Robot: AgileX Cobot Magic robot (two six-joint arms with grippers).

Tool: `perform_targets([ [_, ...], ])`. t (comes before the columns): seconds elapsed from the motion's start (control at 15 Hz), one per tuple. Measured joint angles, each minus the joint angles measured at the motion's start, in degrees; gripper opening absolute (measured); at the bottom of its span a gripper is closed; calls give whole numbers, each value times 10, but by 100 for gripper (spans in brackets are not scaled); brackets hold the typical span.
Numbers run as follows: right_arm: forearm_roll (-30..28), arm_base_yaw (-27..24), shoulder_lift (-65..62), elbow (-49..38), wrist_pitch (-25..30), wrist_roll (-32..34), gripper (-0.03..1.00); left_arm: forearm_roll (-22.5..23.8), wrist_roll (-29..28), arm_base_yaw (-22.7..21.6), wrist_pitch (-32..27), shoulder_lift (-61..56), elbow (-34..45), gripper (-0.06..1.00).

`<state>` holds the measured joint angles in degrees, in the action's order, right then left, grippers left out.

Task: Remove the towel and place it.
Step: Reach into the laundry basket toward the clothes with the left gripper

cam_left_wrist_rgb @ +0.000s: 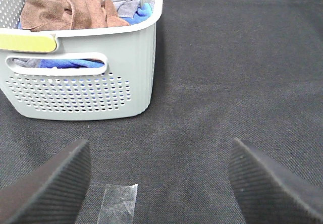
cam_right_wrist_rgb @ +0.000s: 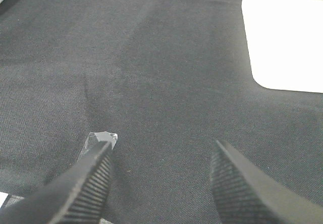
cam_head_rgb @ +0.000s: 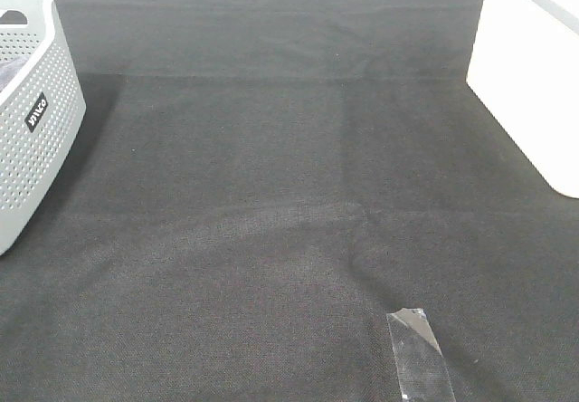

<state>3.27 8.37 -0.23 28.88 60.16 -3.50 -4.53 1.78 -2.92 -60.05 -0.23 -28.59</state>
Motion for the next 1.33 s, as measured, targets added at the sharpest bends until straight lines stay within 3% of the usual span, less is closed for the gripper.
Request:
perform_targets([
  [1.0, 0, 0, 0, 0, 0, 0, 56, 1, 0, 0, 0, -1, -15, 72],
  [1.33, 0, 0, 0, 0, 0, 0, 56, 53, -18, 0, -1, 98, -93, 72],
])
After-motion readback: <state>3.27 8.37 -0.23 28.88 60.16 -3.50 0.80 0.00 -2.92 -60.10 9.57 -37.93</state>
